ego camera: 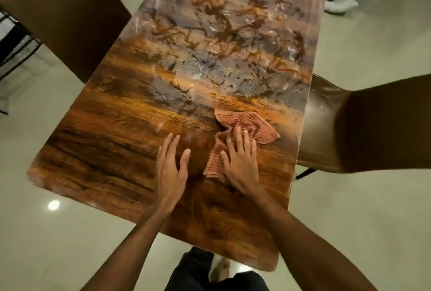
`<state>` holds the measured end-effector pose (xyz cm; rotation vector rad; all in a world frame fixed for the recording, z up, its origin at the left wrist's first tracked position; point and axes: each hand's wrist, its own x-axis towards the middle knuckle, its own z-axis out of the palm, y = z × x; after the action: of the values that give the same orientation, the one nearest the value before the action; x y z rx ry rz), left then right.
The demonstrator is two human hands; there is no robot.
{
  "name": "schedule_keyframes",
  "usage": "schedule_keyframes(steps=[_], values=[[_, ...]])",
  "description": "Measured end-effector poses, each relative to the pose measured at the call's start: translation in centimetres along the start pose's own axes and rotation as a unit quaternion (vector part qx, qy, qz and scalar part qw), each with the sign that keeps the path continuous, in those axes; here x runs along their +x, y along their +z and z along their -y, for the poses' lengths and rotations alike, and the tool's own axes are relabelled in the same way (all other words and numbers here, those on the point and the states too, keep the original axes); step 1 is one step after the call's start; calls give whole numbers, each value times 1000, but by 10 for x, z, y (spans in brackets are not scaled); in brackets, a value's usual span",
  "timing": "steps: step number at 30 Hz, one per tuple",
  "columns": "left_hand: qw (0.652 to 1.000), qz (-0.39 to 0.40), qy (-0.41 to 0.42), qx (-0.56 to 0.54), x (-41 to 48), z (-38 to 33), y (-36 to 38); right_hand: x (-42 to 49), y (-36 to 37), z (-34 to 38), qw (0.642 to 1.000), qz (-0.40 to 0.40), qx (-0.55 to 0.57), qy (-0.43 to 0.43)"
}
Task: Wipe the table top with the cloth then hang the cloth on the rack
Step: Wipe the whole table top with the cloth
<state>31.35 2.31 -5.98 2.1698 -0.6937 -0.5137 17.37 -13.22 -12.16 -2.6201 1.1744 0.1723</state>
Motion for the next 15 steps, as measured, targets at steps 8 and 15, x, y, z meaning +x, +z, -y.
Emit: schedule_keyframes(steps=[8, 15], values=[[994, -91, -55, -24, 28, 6, -16, 50, -22, 26, 982, 82, -44, -166], [978, -175, -116, -18, 22, 1, -4, 90, -15, 111, 922, 98, -64, -369]])
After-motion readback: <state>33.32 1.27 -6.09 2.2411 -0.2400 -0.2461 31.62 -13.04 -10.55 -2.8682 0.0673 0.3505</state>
